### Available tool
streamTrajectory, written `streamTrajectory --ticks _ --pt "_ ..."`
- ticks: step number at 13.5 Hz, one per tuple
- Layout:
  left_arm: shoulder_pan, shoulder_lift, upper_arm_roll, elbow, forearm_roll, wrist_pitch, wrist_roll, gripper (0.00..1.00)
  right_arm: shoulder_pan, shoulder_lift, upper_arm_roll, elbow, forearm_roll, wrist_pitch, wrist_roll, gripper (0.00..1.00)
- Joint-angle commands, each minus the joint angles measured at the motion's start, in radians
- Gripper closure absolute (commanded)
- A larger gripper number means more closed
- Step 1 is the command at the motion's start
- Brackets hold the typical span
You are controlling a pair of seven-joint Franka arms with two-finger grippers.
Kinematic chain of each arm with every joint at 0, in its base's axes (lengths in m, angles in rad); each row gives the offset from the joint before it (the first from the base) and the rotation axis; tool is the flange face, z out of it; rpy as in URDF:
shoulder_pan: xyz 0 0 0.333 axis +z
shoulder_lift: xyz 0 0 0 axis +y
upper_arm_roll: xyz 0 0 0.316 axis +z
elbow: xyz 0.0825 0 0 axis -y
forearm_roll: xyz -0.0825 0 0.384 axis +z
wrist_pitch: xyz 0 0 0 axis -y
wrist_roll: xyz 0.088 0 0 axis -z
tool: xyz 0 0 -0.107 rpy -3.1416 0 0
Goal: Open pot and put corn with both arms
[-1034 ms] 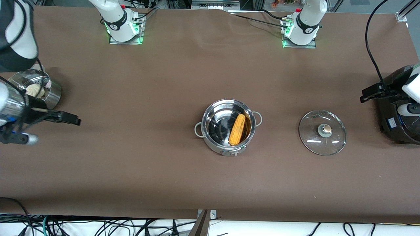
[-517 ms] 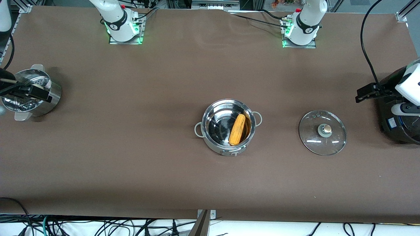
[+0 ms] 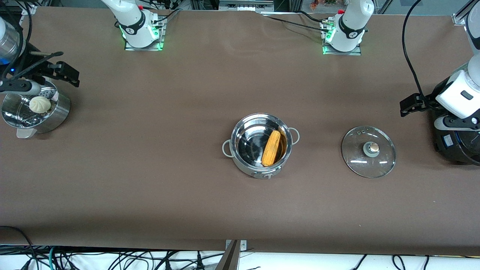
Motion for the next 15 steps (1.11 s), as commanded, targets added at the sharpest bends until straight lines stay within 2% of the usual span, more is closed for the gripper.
streamTrajectory --ticks 1,3,4,6,11,15 --pt "0.015 -0.011 0.010 -0.003 0.004 -0.010 0.003 0.00 0.059 -0.019 -0.089 -0.031 -0.009 -0.007 -0.107 0.00" --pt "0.018 -0.112 0.010 -0.156 -0.016 0.095 0.002 0.00 0.025 -0.019 -0.092 -0.034 -0.007 -0.003 -0.129 0.00" --pt "0.016 -0.123 0.010 -0.183 -0.015 0.123 0.000 0.00 0.024 -0.016 -0.092 -0.036 -0.004 -0.001 -0.128 0.00" --pt "0.016 -0.104 0.007 -0.148 -0.015 0.117 -0.002 0.00 0.022 0.013 -0.093 -0.020 -0.004 -0.002 -0.128 0.00" --pt "0.015 -0.104 0.004 -0.148 -0.015 0.102 -0.002 0.00 0.019 0.115 -0.119 0.068 -0.004 -0.007 -0.131 0.00" --pt "0.016 -0.104 0.004 -0.151 -0.015 0.102 -0.003 0.00 0.021 0.136 -0.121 0.089 -0.004 -0.001 -0.128 0.00"
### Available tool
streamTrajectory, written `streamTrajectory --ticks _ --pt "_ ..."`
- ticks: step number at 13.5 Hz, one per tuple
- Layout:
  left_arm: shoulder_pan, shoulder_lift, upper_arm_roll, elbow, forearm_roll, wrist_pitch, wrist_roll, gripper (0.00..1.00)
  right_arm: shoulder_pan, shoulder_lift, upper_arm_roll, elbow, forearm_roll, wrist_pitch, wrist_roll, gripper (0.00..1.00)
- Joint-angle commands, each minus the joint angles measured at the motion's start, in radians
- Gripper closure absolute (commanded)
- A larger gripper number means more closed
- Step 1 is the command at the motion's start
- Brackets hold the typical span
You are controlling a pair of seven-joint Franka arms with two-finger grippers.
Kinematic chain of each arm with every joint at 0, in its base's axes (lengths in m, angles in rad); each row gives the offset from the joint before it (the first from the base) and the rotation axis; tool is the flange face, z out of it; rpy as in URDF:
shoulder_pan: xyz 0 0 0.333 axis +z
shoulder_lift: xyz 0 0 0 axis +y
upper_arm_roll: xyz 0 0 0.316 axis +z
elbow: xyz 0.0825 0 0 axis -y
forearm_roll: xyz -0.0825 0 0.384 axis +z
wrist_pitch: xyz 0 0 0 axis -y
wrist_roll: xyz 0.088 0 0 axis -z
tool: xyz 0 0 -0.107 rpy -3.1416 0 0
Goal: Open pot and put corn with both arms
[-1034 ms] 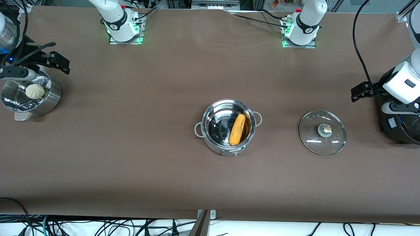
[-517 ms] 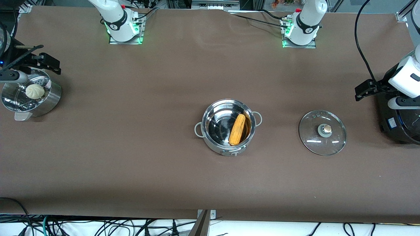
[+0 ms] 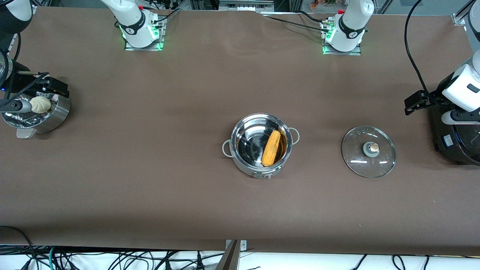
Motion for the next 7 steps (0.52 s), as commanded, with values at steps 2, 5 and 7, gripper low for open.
streamTrajectory --ticks 2,5,7 --pt "0.003 -0.023 -0.001 -0.028 -0.012 -0.002 -0.002 0.00 -0.004 0.012 0.003 0.033 -0.004 -0.003 -0.016 0.00" --pt "0.003 -0.019 0.000 -0.030 -0.012 -0.002 -0.002 0.00 -0.006 0.020 0.003 0.035 -0.004 -0.002 -0.018 0.00" --pt "0.003 -0.019 0.000 -0.030 -0.011 -0.002 -0.002 0.00 -0.006 0.024 0.003 0.039 -0.004 -0.002 -0.018 0.00"
